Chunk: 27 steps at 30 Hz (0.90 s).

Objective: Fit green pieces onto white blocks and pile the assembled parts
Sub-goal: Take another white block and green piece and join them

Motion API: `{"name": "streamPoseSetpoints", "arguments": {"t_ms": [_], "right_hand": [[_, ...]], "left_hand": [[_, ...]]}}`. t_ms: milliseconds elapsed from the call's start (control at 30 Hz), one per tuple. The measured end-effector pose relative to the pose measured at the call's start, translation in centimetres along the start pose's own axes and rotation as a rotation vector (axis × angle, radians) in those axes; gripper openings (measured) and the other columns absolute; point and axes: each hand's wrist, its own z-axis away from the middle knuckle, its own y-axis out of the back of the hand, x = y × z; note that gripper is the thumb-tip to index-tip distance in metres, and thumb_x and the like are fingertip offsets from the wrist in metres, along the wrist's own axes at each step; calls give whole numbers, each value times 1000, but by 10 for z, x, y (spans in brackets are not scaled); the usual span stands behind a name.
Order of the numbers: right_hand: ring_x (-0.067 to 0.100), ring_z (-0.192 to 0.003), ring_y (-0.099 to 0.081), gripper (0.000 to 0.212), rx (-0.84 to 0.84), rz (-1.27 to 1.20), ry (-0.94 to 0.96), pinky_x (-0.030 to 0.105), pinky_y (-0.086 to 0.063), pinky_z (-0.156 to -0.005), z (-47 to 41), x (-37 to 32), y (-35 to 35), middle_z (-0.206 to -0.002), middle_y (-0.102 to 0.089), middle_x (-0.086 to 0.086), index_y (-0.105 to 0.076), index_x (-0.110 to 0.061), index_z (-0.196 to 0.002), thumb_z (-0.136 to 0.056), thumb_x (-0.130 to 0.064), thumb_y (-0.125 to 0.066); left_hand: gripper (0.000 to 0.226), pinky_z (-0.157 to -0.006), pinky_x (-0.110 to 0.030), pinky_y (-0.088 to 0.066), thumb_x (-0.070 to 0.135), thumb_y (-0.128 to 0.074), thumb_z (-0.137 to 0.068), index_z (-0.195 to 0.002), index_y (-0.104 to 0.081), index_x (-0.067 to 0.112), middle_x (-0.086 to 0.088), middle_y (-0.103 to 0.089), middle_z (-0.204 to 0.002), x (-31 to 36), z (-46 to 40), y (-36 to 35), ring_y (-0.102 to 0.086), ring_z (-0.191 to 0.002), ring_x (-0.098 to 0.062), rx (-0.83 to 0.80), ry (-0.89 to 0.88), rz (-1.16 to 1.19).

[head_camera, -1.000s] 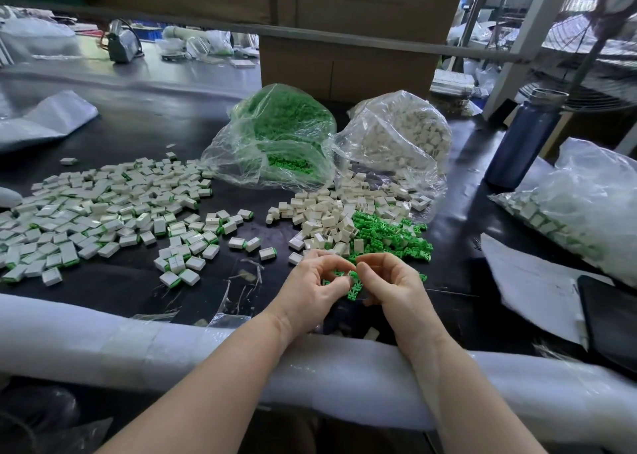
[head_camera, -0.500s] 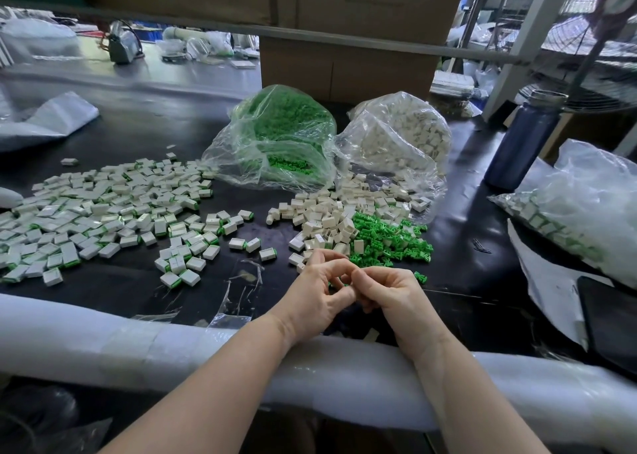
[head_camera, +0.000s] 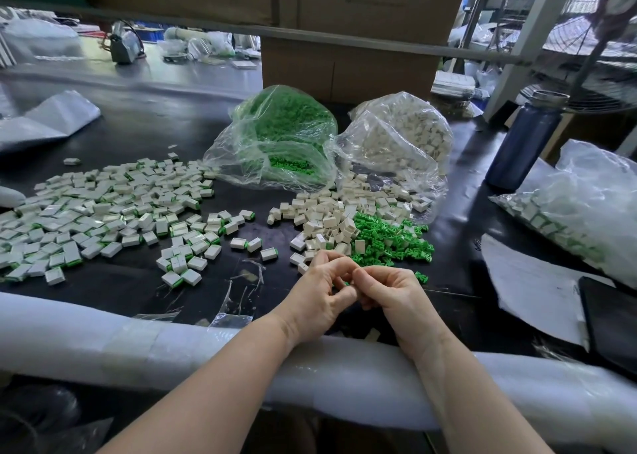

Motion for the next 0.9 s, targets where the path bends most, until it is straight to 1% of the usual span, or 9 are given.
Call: {"name": "streamPoseSetpoints", "arguments": {"t_ms": [67, 133, 233, 300, 467, 667, 900], "right_hand": [[5, -56, -49, 20, 0, 3, -2, 15, -40, -53, 0, 0, 1, -59, -63, -4, -76, -17, -73, -77, -31, -63], [5, -54, -48, 18, 11, 4, -2, 15, -39, -51, 0, 0, 1, -58, -62, -3, -76, -16, -73, -84, -20, -62], [9, -55, -45, 20, 38, 5, -4, 15, -37, -50, 0, 0, 2, -58, -59, 3, -76, -14, -72, -86, -13, -61], [10, -54, -44, 22, 48, 6, -4, 15, -37, -49, 1, -1, 1, -58, -57, 5, -76, -14, -69, -86, -11, -61], [5, -48, -44, 27, 58, -6, -2, 14, -37, -47, 2, -3, 0, -52, -56, 1, -75, -14, -65, -86, -7, -61], [4, -46, -45, 26, 61, -19, -15, 13, -37, -45, 1, -3, 1, -51, -57, 1, -75, -12, -65, -85, -6, -61], [4, -47, -46, 24, 67, -16, -17, 13, -37, -47, 1, -2, 1, -53, -59, 1, -76, -13, -66, -85, -7, -62]], "left_hand": [[16, -74, -9, -41, -1, -53, -87, -92, -60, 12, 0, -39, -111, 0, 0, 0, -46, -78, -10, -8, -1, -2], [17, -77, -13, -42, -1, -54, -87, -91, -58, 15, -2, -40, -112, 1, 1, 1, -46, -82, -13, -17, -5, -12], [16, -77, -14, -42, -1, -55, -86, -92, -59, 13, -3, -41, -113, 1, 1, 0, -46, -83, -15, -19, -15, -21], [15, -76, -13, -42, -1, -55, -86, -93, -60, 11, -3, -41, -113, 0, 0, 0, -46, -82, -14, -21, -16, -20], [14, -75, -10, -41, -1, -55, -86, -96, -61, 7, -4, -41, -113, -2, 0, 0, -45, -80, -12, -31, -18, -19], [17, -73, -7, -41, 1, -55, -86, -89, -58, 18, -1, -41, -112, -3, -1, 0, -45, -78, -9, -40, -27, -18], [18, -74, -7, -40, 1, -55, -86, -89, -57, 19, -1, -41, -111, -5, -2, -1, -45, -77, -8, -37, -35, -16]]}}
